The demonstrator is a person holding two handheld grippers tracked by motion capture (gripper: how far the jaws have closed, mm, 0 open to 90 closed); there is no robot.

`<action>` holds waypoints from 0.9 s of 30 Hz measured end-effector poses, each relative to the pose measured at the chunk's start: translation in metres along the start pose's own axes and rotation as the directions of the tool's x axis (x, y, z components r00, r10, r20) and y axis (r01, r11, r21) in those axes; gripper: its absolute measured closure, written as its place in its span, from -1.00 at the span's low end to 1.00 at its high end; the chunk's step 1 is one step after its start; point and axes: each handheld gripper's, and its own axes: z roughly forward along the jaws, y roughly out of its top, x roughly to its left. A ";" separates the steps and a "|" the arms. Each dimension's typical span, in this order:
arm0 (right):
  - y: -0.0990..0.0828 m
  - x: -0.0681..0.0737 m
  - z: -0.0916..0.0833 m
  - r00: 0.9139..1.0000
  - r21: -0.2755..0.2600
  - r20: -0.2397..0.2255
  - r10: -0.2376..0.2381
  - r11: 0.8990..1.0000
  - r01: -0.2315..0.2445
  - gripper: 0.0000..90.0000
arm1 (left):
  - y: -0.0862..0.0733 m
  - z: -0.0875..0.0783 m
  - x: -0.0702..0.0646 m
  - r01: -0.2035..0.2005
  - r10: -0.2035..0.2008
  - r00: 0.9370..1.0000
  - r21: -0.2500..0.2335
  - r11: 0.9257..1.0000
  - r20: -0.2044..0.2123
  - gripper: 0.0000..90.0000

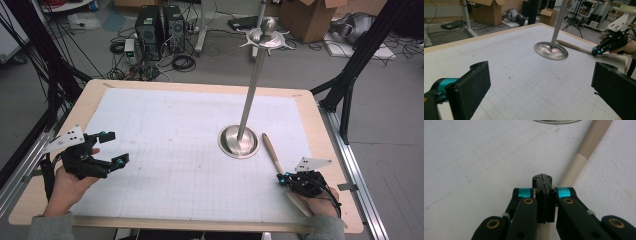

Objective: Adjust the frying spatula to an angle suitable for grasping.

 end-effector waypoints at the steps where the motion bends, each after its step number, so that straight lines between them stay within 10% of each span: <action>1: -0.001 -0.001 0.000 1.000 -0.006 0.004 0.002 1.000 -0.002 1.00 | 0.000 0.000 0.000 0.000 0.000 1.000 0.000 1.000 0.000 -0.94; 27: -0.017 -0.012 -0.015 0.998 -0.039 0.028 0.050 0.998 -0.049 1.00 | 0.001 0.000 -0.001 -0.002 0.002 1.000 -0.001 1.000 0.002 -0.94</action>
